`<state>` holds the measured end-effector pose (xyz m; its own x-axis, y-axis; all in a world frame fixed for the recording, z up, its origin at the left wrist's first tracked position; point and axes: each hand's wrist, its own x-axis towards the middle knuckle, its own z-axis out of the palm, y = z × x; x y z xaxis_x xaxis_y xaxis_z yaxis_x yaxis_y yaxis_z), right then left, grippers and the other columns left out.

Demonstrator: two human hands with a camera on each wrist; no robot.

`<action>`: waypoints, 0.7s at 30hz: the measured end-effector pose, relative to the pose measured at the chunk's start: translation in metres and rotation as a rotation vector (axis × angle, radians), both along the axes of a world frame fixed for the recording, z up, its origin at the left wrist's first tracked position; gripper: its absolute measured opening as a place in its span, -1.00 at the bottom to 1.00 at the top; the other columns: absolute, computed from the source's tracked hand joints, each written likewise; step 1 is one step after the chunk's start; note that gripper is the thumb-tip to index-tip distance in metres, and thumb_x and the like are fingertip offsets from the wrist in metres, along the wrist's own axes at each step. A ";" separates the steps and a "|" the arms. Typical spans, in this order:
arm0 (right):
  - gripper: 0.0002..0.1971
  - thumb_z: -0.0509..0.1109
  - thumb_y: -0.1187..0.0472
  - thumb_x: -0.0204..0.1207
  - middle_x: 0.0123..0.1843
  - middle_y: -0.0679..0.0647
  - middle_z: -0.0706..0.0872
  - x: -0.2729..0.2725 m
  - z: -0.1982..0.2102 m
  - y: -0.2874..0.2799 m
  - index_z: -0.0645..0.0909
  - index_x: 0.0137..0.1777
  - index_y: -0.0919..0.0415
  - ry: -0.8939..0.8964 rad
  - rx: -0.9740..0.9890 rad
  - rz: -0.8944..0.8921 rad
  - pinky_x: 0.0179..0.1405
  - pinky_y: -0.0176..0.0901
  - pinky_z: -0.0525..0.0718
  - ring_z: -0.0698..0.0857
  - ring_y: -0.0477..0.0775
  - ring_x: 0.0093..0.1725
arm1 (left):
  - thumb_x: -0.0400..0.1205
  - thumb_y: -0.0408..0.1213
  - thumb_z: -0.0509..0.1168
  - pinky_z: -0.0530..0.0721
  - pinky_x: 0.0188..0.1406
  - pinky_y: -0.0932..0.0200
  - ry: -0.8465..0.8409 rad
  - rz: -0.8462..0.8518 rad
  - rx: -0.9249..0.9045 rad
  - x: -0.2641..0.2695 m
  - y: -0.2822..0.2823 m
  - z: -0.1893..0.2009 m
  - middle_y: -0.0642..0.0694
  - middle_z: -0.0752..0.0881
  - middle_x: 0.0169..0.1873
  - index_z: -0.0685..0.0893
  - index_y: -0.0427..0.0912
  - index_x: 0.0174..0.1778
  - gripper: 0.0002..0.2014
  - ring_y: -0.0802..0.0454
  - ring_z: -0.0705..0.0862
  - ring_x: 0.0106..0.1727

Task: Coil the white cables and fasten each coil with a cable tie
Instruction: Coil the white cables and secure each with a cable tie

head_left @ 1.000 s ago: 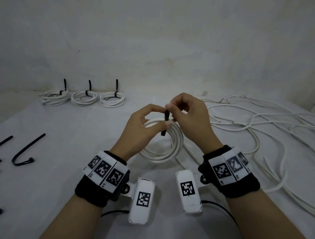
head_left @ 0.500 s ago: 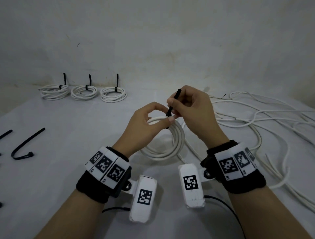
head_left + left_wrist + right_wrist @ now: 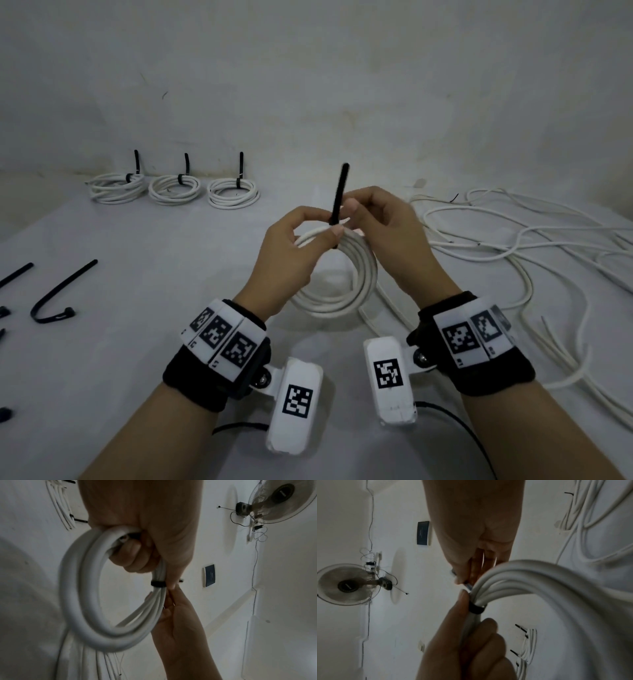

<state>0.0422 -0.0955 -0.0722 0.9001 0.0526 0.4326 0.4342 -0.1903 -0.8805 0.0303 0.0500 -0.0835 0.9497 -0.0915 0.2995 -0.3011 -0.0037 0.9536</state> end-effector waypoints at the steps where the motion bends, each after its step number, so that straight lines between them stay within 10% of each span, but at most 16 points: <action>1: -0.88 0.34 0.12 0.60 -0.14 0.08 0.75 -0.002 -0.002 0.004 0.62 0.00 0.15 0.050 -0.044 0.050 -0.21 -0.15 0.75 0.75 0.03 -0.18 | 0.60 -0.21 0.37 0.27 -0.70 0.38 0.019 0.024 -0.037 0.002 0.001 0.000 0.10 0.56 -0.67 0.64 -0.05 -0.01 -0.91 0.21 0.31 -0.70; 8: -0.77 0.30 0.21 0.64 -0.58 -0.11 0.47 0.003 -0.012 0.011 0.67 -0.09 0.39 0.004 0.029 -0.023 -0.58 -0.21 0.42 0.42 -0.09 -0.60 | 0.69 -0.21 0.20 0.48 -0.56 0.27 0.105 -0.088 -0.192 0.007 0.008 0.002 0.05 0.45 -0.59 0.61 -0.17 0.12 -0.83 0.16 0.40 -0.60; 11: -0.75 0.31 0.18 0.63 -0.59 -0.09 0.44 0.006 -0.011 0.007 0.67 -0.13 0.37 0.001 0.107 -0.061 -0.56 -0.16 0.40 0.39 -0.09 -0.62 | 0.67 -0.13 0.21 0.68 -0.28 0.13 0.117 -0.121 -0.095 0.008 0.012 0.001 -0.04 0.56 -0.40 0.64 -0.18 0.12 -0.76 0.13 0.60 -0.41; 21: -0.74 0.30 0.16 0.64 -0.54 -0.05 0.42 0.005 -0.008 0.002 0.65 -0.13 0.37 0.066 0.177 -0.006 -0.58 -0.24 0.42 0.38 -0.12 -0.62 | 0.50 -0.24 0.40 0.63 -0.46 0.32 0.167 -0.058 -0.195 0.011 0.010 -0.007 0.01 0.63 -0.58 0.67 -0.20 -0.11 -0.87 0.15 0.63 -0.50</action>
